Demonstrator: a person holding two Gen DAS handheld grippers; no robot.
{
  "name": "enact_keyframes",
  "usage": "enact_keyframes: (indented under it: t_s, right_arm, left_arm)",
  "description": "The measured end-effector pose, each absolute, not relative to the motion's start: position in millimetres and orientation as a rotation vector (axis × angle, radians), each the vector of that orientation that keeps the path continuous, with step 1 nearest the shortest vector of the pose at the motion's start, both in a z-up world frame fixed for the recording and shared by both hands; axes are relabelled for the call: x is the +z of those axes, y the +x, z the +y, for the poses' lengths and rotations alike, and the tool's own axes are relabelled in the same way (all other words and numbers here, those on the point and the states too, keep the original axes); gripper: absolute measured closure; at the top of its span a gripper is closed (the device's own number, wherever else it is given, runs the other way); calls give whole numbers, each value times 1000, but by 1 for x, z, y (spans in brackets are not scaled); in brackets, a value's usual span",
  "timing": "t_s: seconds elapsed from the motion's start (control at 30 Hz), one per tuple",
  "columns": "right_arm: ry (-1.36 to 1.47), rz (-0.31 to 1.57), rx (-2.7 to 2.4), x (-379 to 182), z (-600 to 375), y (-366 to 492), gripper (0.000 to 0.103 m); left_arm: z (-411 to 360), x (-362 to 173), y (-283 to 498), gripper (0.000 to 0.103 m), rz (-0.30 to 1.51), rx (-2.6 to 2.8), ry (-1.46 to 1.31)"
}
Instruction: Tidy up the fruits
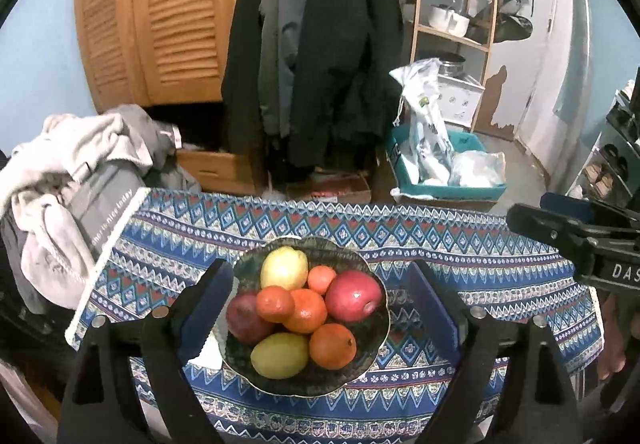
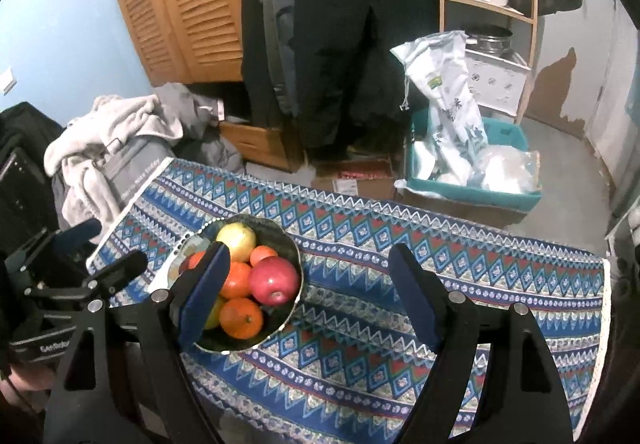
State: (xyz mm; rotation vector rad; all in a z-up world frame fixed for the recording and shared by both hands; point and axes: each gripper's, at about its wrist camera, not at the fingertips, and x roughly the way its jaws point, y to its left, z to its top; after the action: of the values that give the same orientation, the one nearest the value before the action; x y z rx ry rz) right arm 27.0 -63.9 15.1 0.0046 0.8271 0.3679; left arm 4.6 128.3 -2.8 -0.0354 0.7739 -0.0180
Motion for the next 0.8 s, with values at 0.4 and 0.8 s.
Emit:
enact_keyframes:
  t_s: [0.4,0.8]
  right_arm:
    - [52,755,325,29,-98,2,22]
    - [31,727,288,37,-122,-10,22]
  left_arm:
    - [105,30,-15,2,674,22,3]
    - [84,30,-16,2,679,-12,28]
